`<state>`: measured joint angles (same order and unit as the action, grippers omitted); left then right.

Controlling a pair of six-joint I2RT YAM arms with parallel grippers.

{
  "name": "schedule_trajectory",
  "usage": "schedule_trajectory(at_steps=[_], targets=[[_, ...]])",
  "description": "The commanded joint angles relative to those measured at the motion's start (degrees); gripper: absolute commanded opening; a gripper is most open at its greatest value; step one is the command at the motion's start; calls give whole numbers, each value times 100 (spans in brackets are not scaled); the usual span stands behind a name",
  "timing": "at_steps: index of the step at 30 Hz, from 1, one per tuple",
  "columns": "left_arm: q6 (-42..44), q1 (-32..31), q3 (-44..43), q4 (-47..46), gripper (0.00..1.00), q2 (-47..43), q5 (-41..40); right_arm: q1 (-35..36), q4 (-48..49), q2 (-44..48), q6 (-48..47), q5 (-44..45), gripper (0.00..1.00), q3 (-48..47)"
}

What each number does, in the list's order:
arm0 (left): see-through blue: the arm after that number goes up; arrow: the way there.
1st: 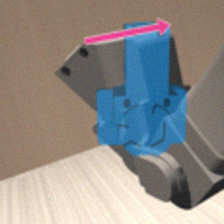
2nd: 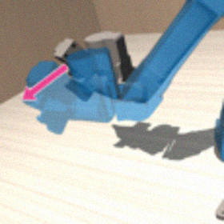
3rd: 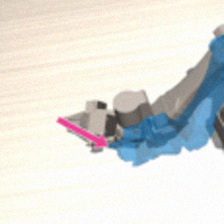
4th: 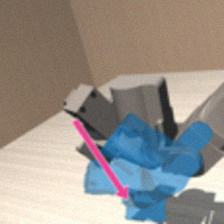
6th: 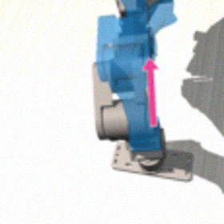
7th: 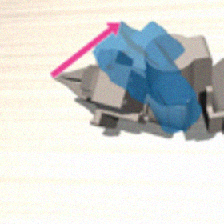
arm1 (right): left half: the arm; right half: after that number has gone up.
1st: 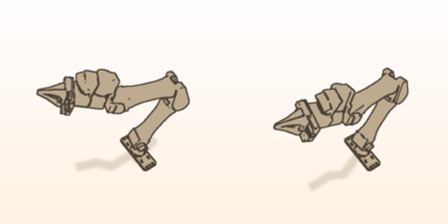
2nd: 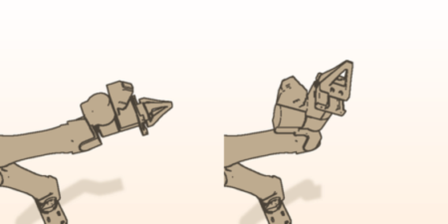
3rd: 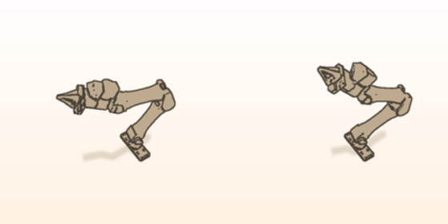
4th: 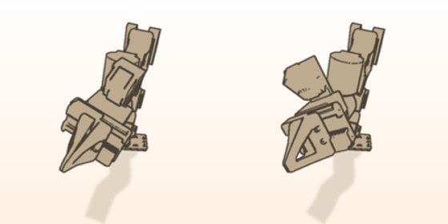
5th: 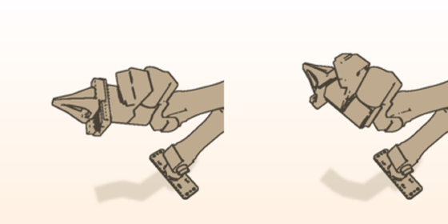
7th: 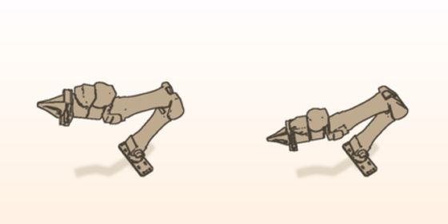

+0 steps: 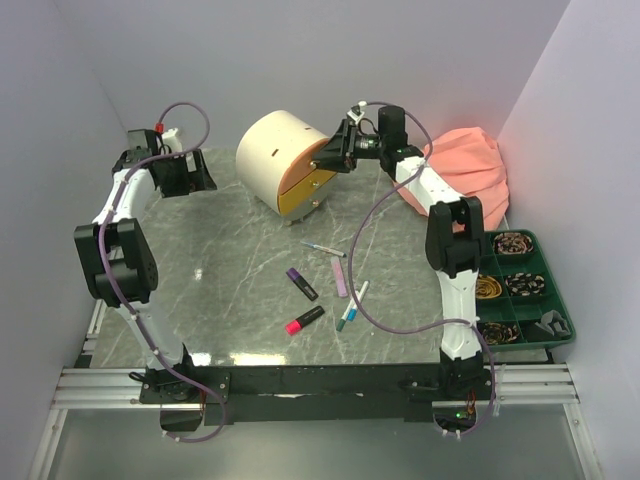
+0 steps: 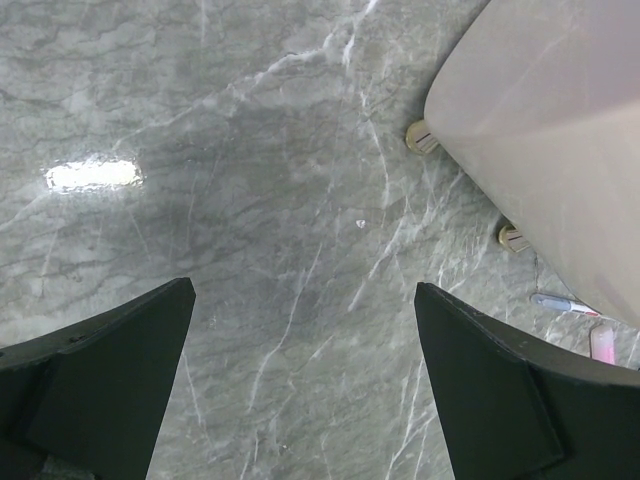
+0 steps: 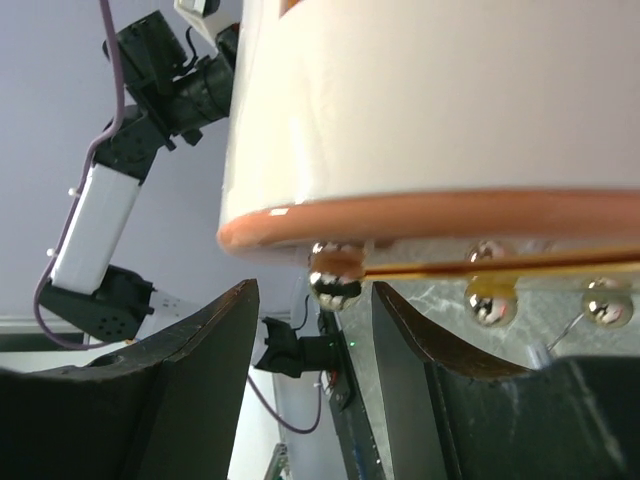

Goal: Sort the stationery into containers
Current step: Open the drawer in the storage box.

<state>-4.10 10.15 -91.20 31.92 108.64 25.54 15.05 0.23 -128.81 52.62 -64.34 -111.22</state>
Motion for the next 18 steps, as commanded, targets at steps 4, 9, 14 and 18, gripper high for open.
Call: schedule_trajectory(at_steps=[4, 9, 14, 18], targets=[[-3, -48, -47, -169, 99, -291, -75, 86, -102, -162, -156, 149, 56, -409], [-21, -57, -38, -195, 100, -282, -102, 121, -102, -162, -182, 202, 53, -400], [-21, -57, -30, -186, 99, -282, -119, 147, -58, -144, -226, 167, 40, -366], [-21, -49, -3, -204, 100, -291, -111, 139, -32, -30, -217, 97, 26, -243]])
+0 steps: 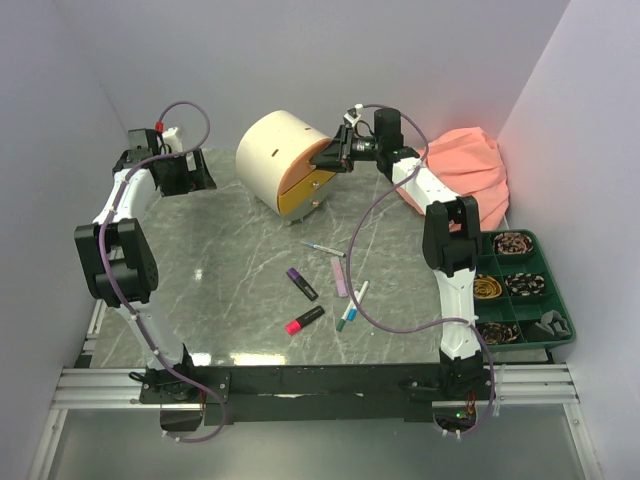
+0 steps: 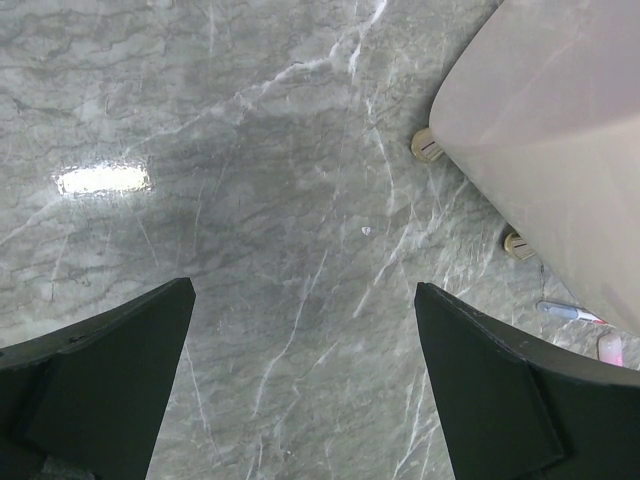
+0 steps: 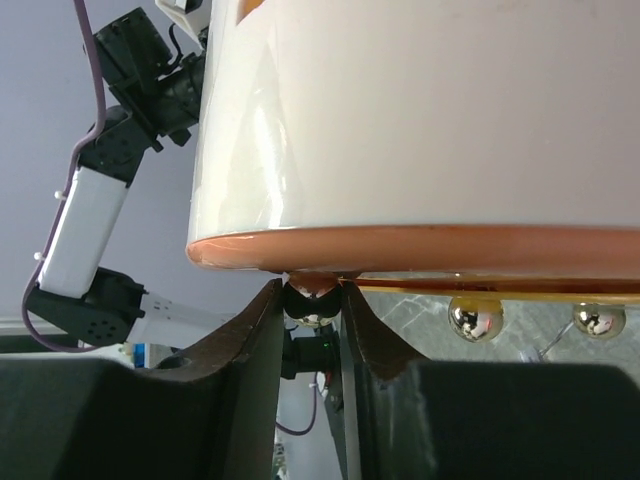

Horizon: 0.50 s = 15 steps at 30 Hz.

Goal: Sort the stationery into containers
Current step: Open the drawer in the storage box.

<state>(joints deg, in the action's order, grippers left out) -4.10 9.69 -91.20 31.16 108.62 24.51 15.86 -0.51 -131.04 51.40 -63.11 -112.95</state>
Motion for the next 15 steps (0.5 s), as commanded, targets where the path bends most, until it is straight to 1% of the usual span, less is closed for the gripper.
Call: schedule_trajectory(at_steps=[1, 7, 11, 15], targets=[[-21, -3, 5, -127, 99, -306, 1, 40, 34, 237, -103, -52, 24, -26], [-12, -11, -56, -136, 99, -280, 27, -170, -18, 702, -252, -131, 22, 580], [67, -3, -196, -49, 99, -201, 106, -416, -72, 1220, -402, -228, 22, 1299], [85, -11, -319, -75, 100, -122, 141, -592, -186, 1520, -508, -289, 21, 1600]])
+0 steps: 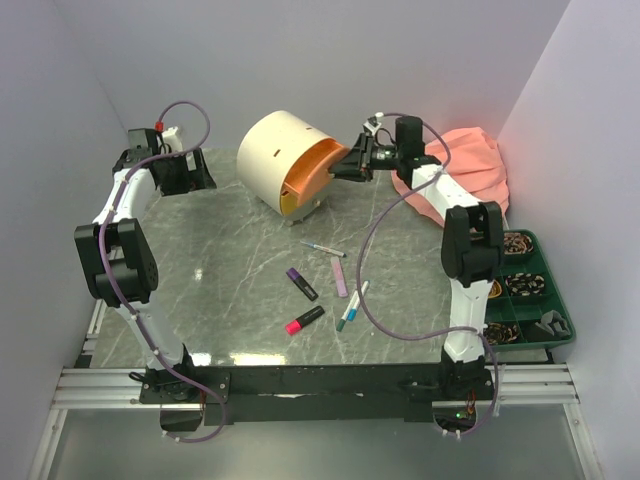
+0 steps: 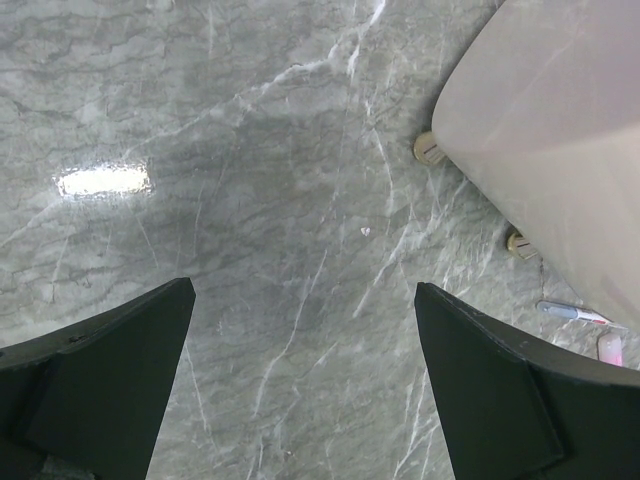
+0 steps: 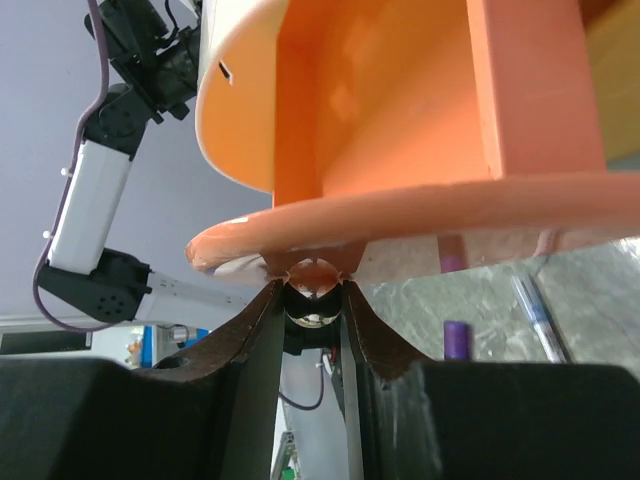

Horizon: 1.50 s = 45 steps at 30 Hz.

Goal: Sort the stationery into containers
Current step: Open the drawer in the storage box.

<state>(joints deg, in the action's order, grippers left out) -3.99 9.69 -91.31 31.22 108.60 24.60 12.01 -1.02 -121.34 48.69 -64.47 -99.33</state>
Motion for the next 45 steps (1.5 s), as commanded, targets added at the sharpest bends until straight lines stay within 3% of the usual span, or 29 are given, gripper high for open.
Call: schedule_trajectory(at_steps=[1, 23, 25, 31, 39, 45], targets=[[65, -11, -326, -116, 100, -93, 150, -234, -170, 602, -245, -163, 21, 308], [-84, -134, -133, -327, 100, -348, 203, -524, -663, 1481, -702, -180, 19, 1231], [-76, -143, -81, -354, 99, -426, 177, -533, -593, 1534, -685, -145, 23, 1293], [21, -275, -36, -327, 100, -646, 142, -524, -399, 1324, -658, -40, 52, 917], [-155, -328, 402, -362, 100, -1331, 256, -559, -882, 1358, -1098, 84, 61, 695], [196, -678, 1456, -267, 99, -2342, 71, -665, -1654, 2323, -1686, 154, 63, 1642]])
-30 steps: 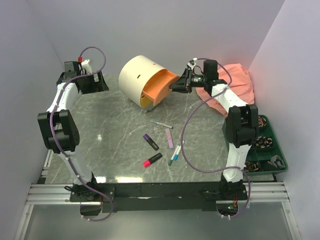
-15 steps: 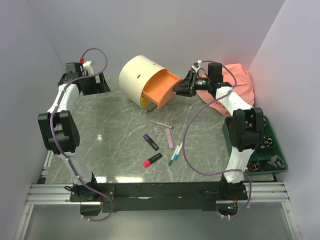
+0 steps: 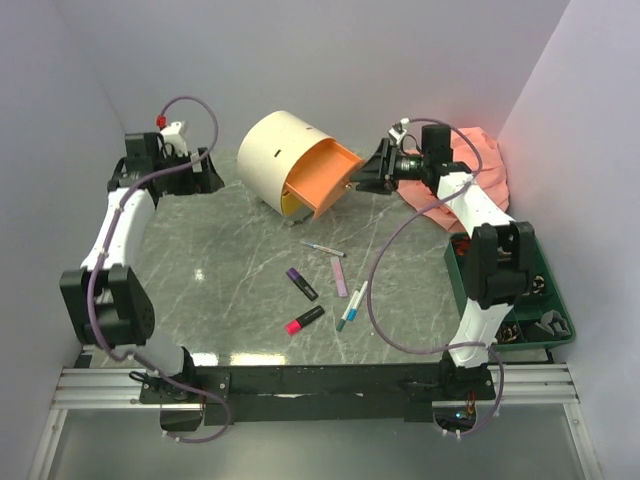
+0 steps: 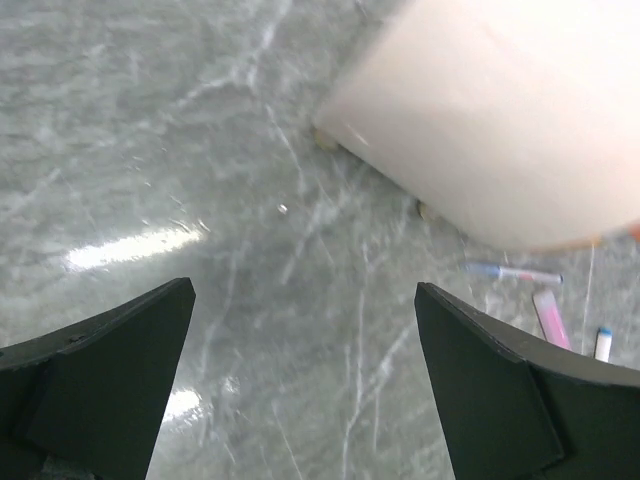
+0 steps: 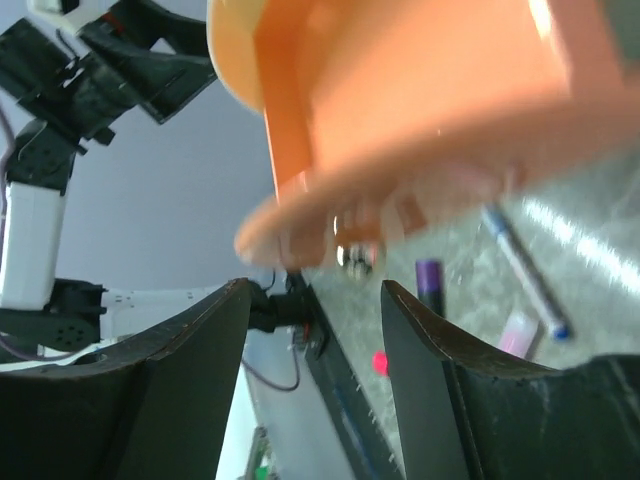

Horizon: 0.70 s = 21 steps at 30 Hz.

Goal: Sort the stationery into containers
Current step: Open the drawer in the storage box, then pick up the pen from the center of the board.

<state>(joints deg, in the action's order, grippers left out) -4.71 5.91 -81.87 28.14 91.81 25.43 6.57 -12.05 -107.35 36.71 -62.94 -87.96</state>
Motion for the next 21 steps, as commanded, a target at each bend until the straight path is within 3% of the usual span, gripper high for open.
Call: schedule_trajectory(at_steps=[1, 7, 10, 13, 15, 17, 21], targets=[[660, -397, 618, 112, 99, -908, 40, -155, -674, 1057, -698, 44, 63, 647], [2261, -1539, 1321, 709, 99, -1902, 67, -393, -1570, 2198, -1970, 754, 64, 1439], [2413, -2259, 1410, 1122, 99, -2026, -178, -428, -1879, 2761, -2710, 1911, 63, 1650], [2675, -2700, 1480, 1465, 97, -2001, 22, -481, -1670, 3218, -3150, 2258, 62, 2010], [3097, -2946, 1437, 1737, 95, -1913, -72, -551, -1485, 3360, -3240, 2225, 62, 2195], [4080, -3200, 1454, 2142, 94, -1851, -82, -630, -1326, 3510, -3258, 1858, 61, 2222], [5741, -3412, 1760, 2073, 97, -2105, -100, -824, -1159, 3957, -3618, 1591, 61, 2450]])
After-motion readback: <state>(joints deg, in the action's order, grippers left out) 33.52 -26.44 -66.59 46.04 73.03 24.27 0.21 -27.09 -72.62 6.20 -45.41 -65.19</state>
